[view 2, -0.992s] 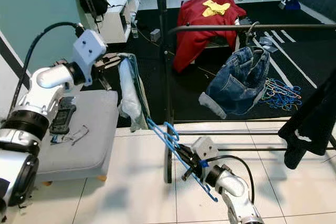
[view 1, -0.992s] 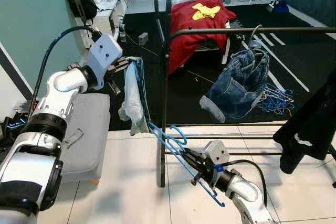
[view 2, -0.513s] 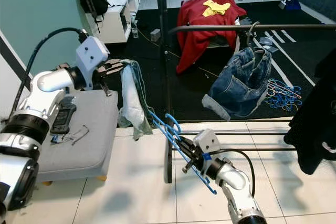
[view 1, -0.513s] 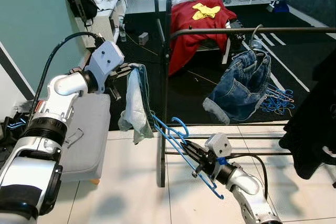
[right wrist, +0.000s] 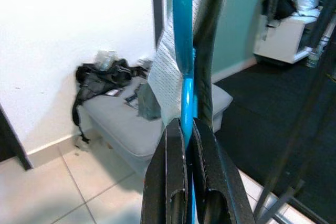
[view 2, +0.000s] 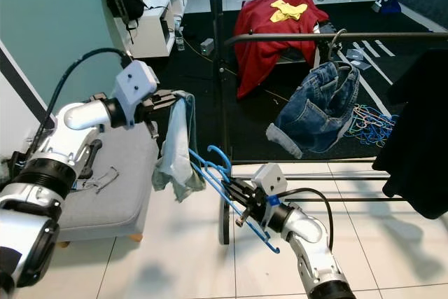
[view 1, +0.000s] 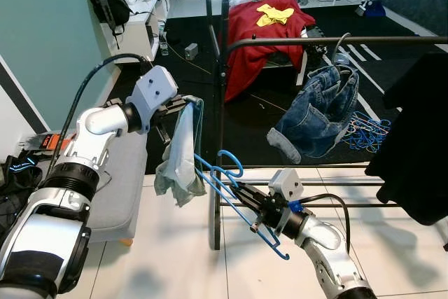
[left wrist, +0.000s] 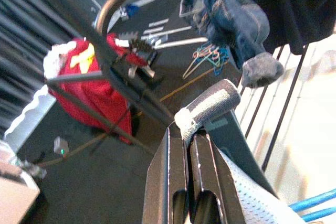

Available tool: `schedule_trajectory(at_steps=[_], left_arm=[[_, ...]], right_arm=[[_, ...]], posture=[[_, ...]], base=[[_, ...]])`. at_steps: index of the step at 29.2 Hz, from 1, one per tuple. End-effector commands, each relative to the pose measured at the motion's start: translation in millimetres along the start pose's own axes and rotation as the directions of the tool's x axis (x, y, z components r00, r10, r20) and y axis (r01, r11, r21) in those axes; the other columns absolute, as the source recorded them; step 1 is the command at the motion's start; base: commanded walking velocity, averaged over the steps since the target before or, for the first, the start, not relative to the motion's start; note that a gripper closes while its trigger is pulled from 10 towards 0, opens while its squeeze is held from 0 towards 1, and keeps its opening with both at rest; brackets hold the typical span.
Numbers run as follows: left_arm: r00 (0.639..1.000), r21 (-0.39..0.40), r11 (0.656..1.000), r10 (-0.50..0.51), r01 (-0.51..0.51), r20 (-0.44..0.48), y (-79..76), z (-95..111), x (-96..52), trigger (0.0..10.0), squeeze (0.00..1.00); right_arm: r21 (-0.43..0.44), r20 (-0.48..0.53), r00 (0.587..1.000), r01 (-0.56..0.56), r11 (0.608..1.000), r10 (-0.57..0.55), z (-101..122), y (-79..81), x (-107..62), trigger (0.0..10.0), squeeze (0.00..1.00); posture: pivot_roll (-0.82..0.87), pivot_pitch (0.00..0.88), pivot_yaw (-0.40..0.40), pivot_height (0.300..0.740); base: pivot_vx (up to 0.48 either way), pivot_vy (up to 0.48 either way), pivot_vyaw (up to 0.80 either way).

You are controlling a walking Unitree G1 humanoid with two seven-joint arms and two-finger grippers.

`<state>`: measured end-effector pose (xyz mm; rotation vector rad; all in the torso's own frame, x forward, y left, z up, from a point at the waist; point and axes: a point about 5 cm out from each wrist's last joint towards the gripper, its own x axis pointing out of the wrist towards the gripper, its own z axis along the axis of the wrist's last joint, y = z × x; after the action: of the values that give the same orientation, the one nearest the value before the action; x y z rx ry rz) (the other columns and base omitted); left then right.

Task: Hang hanger

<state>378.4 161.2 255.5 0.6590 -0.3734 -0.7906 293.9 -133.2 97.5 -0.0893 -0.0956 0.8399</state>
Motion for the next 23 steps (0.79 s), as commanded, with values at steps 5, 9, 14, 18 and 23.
schedule_trajectory(at_steps=[5,9,14,18,23], left_arm=[[1.0,-0.001,1.0,-0.029,0.029,0.012,-2.9,3,-1.2,10.0,0.0],[0.997,0.008,0.998,-0.058,0.058,0.042,-3.5,12,-3.5,10.0,0.0],[0.989,-0.008,0.993,-0.114,0.115,0.09,-9.5,20,-5.8,10.0,0.0],[0.979,-0.023,0.984,-0.173,0.177,0.105,-18.3,22,-8.5,10.0,0.0],[0.981,-0.02,0.984,-0.177,0.179,0.084,-22.3,19,-14.2,10.0,0.0]], right_arm=[[0.025,-0.075,0.997,0.033,0.999,-0.031,-11,-2.0,-1.5,10.0,0.0],[0.063,-0.174,0.984,0.056,0.996,-0.045,-25,-2.5,-5.2,10.0,0.0],[0.121,-0.346,0.938,0.075,0.99,-0.029,-47,-1.1,-13.1,10.0,0.0],[0.141,-0.39,0.92,0.095,0.986,-0.033,-53,-0.2,-15.6,10.0,0.0],[0.19,-0.441,0.889,0.229,0.955,-0.126,-59,-7.1,-18.7,10.0,0.0]], posture=[[-0.06,0.068,0.076,0.74],[-0.05,0.067,0.072,0.74],[-0.05,0.066,0.069,0.74],[-0.05,0.063,0.067,0.74],[-0.05,0.059,0.068,0.74]], base=[[0.0,0.0,0.0],[0.0,0.0,0.0],[0.0,0.0,0.0],[0.0,0.0,0.0],[0.0,0.0,0.0]])
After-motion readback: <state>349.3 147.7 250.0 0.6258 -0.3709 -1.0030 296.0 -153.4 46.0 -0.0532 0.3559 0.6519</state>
